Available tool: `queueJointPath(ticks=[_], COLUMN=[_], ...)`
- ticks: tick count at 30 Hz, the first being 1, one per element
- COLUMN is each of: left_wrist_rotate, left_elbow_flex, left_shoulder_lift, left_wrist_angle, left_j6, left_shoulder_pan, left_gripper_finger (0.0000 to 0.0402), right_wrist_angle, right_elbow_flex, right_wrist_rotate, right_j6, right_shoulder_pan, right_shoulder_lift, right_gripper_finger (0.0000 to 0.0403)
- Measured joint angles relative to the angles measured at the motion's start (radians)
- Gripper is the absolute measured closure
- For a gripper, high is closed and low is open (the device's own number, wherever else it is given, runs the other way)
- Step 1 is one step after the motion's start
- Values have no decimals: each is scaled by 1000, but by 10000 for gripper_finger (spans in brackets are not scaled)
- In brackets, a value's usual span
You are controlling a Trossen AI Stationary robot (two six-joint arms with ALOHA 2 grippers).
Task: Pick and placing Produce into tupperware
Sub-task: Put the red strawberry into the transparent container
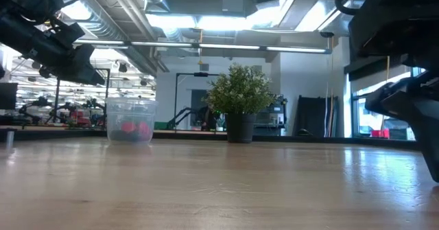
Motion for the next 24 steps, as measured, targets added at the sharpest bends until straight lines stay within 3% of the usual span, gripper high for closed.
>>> queueJointPath(ticks=[19, 24], left_wrist_rotate=[0, 0], left_elbow_flex=[0, 0], left_shoulder_lift=[0, 0], left_wrist_angle=[0, 0], left_j6=[0, 0], left_shoulder_pan=[0, 0], left_gripper_finger=[257, 257], right_wrist_angle=[-23, -17], right_elbow_flex=[-2, -3], right_wrist_rotate=[24, 24], right_j6=[35, 88], right_shoulder_pan=[0, -5], right_shoulder_lift=[0, -3], right_gripper_finger=[259, 262])
